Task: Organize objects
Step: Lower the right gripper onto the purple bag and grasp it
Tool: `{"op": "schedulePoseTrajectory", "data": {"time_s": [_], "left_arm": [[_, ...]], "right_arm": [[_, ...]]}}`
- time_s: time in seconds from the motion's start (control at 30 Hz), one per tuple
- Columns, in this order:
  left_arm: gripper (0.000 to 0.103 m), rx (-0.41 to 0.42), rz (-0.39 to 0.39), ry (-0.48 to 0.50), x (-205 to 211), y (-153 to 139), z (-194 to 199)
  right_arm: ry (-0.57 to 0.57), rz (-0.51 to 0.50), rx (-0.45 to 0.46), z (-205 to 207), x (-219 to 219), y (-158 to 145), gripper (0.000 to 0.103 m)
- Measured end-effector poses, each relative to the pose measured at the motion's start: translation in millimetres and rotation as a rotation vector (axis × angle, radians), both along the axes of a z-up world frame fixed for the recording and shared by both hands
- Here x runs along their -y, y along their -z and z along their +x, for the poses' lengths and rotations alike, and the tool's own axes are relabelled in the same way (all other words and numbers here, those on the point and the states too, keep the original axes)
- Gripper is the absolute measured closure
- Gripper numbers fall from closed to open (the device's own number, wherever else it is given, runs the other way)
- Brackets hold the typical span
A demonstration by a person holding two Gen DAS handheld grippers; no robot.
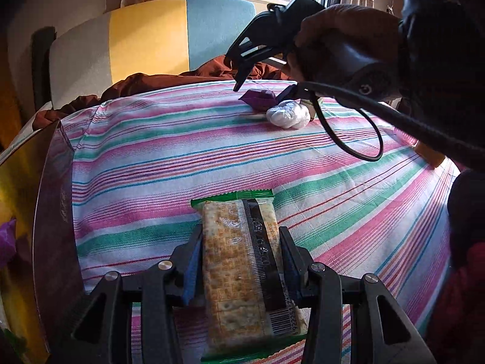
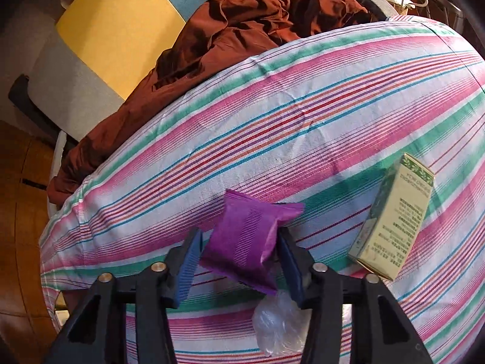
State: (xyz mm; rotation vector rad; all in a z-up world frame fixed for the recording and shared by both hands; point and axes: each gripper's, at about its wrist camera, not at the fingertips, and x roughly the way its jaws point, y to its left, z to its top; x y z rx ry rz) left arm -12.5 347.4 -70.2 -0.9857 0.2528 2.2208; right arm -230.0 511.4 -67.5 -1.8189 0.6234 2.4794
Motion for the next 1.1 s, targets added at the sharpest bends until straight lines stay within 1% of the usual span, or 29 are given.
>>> {"op": "schedulePoseTrajectory", "data": {"time_s": [0.1,0.2,0.37,0.47,0.53,0.63,0.73,0.87,1.0,1.1], "left_arm": [[0.057,0.003,0.003,0.004,-0.3,0.5,0.2],[0.057,0.002,0.004,0.004,-0.4,0.6,-0.1],[0.057,-0.003,0.001,0.004,-0.6,0.2,0.6],[0.057,-0.003,0.001,0.003,-0.7,0.1,0.5],[0.057,-0.004,-0.001,0.003,-1.0,0.1,0.8],[0.057,-0.010,-0.007,0.003,-1.6,1.1,0.1],[0.057,-0.015,-0.012,0.002,-2.1,1.2,0.5],[0.056,-0.023,-0.022,0.001,-3.1,1.7,-1.5],[0.056,-0.034,-0.034,-0.001,-4.3,2.1,0.7],[0.056,-0.041,-0.042,-0.001,-4.8,2.7,-0.1]], "right_arm": [[-0.072,0.072,-0.023,2.7,10.9,-1.1,0.058],[-0.160,0.107,-0.016,15.4,20.1,-0.8,0.059],[-0.332,0.179,0.006,61.1,41.7,0.4,0.059],[-0.407,0.230,0.011,96.0,48.8,1.3,0.059],[-0.417,0.239,0.011,117.3,45.2,0.9,0.059],[-0.396,0.233,-0.005,144.3,34.6,0.7,0.060],[-0.366,0.219,-0.031,159.5,27.6,1.2,0.060],[-0.372,0.244,-0.041,157.0,35.6,3.8,0.060],[-0.359,0.222,-0.043,148.7,38.4,2.4,0.060],[-0.347,0.206,-0.043,145.4,29.6,-2.9,0.060]]}}
